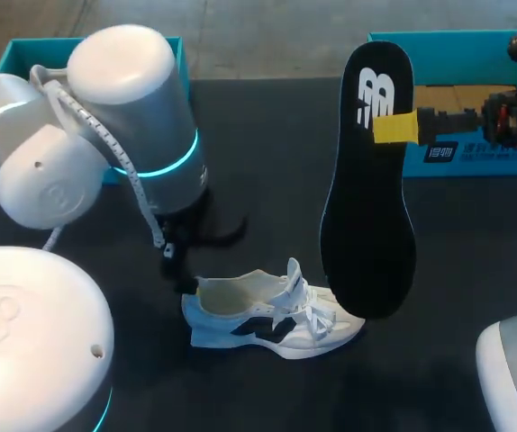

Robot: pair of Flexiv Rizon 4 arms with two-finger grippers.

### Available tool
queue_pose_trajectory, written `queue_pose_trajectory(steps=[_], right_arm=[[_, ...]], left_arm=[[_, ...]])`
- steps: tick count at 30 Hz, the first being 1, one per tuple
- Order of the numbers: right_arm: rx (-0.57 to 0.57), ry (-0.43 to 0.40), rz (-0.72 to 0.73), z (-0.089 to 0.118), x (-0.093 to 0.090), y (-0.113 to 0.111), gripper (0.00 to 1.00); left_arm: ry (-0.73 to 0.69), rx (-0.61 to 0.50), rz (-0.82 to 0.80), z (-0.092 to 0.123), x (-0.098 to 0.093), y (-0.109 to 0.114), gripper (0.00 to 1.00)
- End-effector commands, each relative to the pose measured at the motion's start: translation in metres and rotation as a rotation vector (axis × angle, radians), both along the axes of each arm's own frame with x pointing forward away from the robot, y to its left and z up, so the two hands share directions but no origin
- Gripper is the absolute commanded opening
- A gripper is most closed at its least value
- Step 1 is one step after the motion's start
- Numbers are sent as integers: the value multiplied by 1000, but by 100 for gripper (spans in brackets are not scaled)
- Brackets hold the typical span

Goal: Take the shoe out of the shoebox, open the shoe tongue, remove and reinsert the insole, then place the shoe into the shoebox

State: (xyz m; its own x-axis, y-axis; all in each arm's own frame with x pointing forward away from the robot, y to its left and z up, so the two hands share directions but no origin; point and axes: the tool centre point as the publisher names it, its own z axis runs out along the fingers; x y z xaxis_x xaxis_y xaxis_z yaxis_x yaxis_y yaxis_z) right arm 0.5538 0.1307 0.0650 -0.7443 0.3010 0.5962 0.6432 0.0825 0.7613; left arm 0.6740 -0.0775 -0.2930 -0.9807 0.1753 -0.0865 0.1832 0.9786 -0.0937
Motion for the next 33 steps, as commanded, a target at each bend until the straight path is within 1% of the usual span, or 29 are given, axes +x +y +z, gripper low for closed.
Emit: queue_pose_trajectory(steps=[1,5,11,17,20,26,28,30,33], right_arm=[[47,-22,-54,-2,-9,11,0],[47,-22,-54,-2,-9,11,0],[47,-22,-54,-2,-9,11,0],[47,-22,-54,-2,-9,11,0],[47,-22,-54,-2,-9,11,0],[47,-22,-54,-2,-9,11,0],[47,-22,-54,-2,-9,11,0],[47,-22,-54,-2,-9,11,0],[47,-22,-54,-2,-9,11,0]], left_arm=[[-13,8,4,-5,6,-14,100],[-16,2,-5,-11,10,-26,100],[-3,-1,-17,-26,5,-45,100],[-16,10,-14,-37,9,-62,100],[-30,16,-17,-41,10,-70,100],[-6,15,-17,-53,10,-82,100],[-4,19,-16,-59,10,-85,97],[1,22,-13,-64,11,-87,90],[0,29,-6,-69,13,-89,88]])
